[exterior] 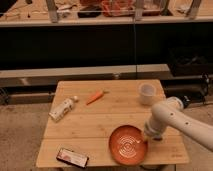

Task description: Drag the ceramic bowl in a circle

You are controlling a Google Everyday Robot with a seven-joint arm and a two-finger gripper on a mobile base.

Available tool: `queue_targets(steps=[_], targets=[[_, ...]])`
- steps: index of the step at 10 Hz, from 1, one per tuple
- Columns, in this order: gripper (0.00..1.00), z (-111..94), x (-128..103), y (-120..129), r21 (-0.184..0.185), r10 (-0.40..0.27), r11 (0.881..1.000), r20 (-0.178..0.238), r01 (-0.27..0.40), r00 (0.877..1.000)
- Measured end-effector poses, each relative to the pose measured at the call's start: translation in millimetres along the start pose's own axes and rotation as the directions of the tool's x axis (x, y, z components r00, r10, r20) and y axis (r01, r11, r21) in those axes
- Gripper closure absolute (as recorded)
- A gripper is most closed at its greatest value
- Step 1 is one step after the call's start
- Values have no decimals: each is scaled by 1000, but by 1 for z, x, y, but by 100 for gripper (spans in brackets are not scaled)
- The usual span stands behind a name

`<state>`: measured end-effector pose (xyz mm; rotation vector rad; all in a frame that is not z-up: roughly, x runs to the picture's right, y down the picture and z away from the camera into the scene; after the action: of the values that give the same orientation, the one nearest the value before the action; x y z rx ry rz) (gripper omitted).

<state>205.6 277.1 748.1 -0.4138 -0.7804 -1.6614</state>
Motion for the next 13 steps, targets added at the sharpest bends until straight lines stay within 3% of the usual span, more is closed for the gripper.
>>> queue_targets(steps=[2, 4, 7, 11, 13], targets=[[100, 3, 2, -30, -5, -63, 998, -1, 63, 998], [100, 1, 23, -54, -4, -116, 993, -11, 116, 993], [100, -4, 89, -78, 4, -169, 986, -28, 169, 985], [100, -3, 158, -78, 73, -153, 985, -24, 155, 988], [100, -3, 171, -63, 91, -100, 991, -24, 102, 995]])
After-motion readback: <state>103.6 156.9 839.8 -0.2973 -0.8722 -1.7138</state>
